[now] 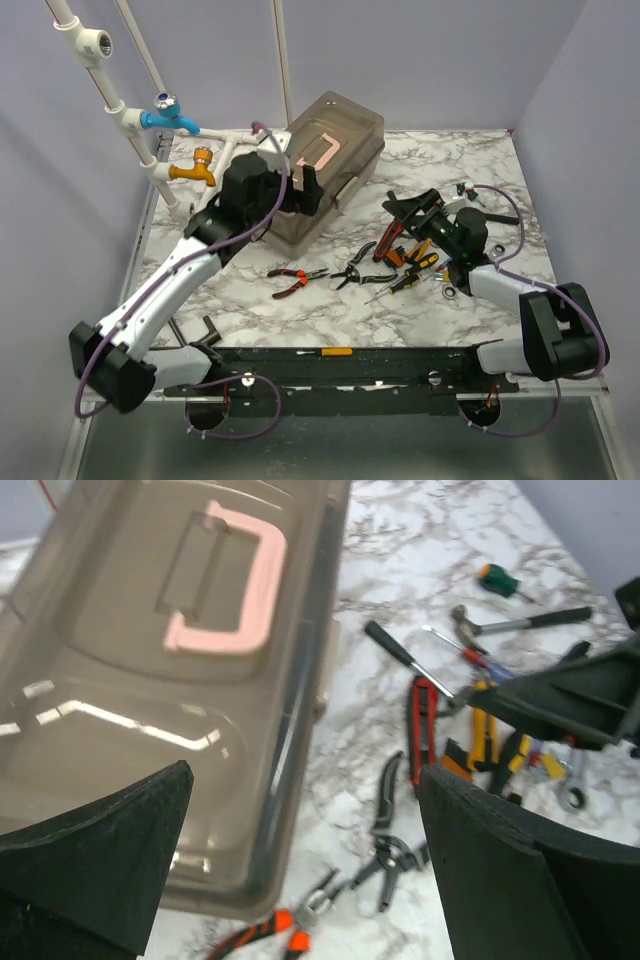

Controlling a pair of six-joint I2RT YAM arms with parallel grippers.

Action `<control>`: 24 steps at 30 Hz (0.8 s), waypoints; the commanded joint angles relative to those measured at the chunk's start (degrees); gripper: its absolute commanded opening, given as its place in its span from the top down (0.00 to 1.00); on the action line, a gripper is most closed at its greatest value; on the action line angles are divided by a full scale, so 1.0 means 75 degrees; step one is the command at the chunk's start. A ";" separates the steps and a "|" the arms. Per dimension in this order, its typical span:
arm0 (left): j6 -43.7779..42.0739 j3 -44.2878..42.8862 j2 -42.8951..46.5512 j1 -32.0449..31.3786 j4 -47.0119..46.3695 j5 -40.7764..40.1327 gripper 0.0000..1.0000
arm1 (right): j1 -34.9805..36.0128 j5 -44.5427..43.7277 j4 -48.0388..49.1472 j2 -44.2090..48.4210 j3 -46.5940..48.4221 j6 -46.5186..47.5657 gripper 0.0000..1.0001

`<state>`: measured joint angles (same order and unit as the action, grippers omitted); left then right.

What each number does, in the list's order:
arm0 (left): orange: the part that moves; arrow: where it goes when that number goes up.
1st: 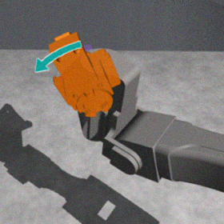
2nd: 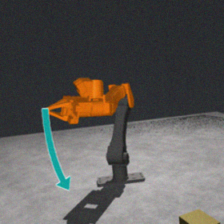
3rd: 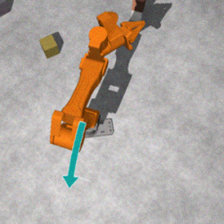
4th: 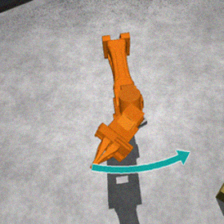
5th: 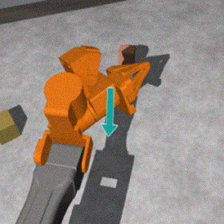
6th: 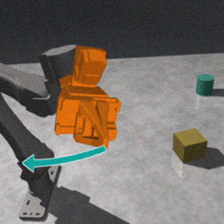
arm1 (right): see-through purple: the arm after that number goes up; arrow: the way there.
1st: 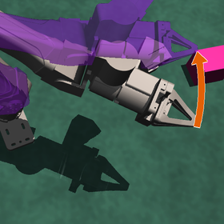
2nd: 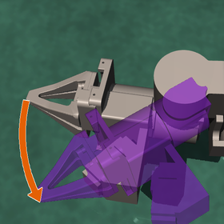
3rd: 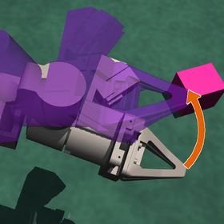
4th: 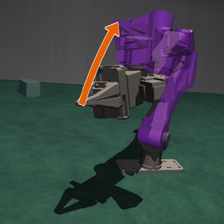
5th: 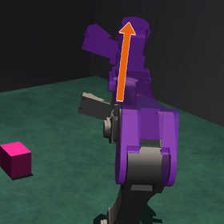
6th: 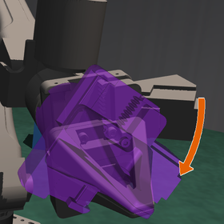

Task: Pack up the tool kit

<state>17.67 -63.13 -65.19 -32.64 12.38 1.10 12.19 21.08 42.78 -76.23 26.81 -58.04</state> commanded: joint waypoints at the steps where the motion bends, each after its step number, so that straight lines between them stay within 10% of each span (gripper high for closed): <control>1: -0.1175 -0.2046 -0.1555 0.0089 0.1687 -0.0851 0.02 | 0.0267 0.0302 0.1192 -0.0698 0.0375 -0.0590 0.00; 15: -0.1933 -0.7760 -0.5768 0.1169 0.4292 -0.0450 0.01 | 0.1200 -0.0573 0.4211 -0.3559 0.1026 -0.2151 0.00; 24: -0.1649 -0.8275 -0.6611 0.1980 0.4306 0.1027 0.01 | 0.1451 -0.0914 0.5099 -0.5349 0.1997 -0.2894 0.00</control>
<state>4.32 -123.31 -113.21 -19.27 42.92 1.83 22.26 16.91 75.66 -112.09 38.59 -76.55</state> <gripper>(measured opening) 0.984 1.001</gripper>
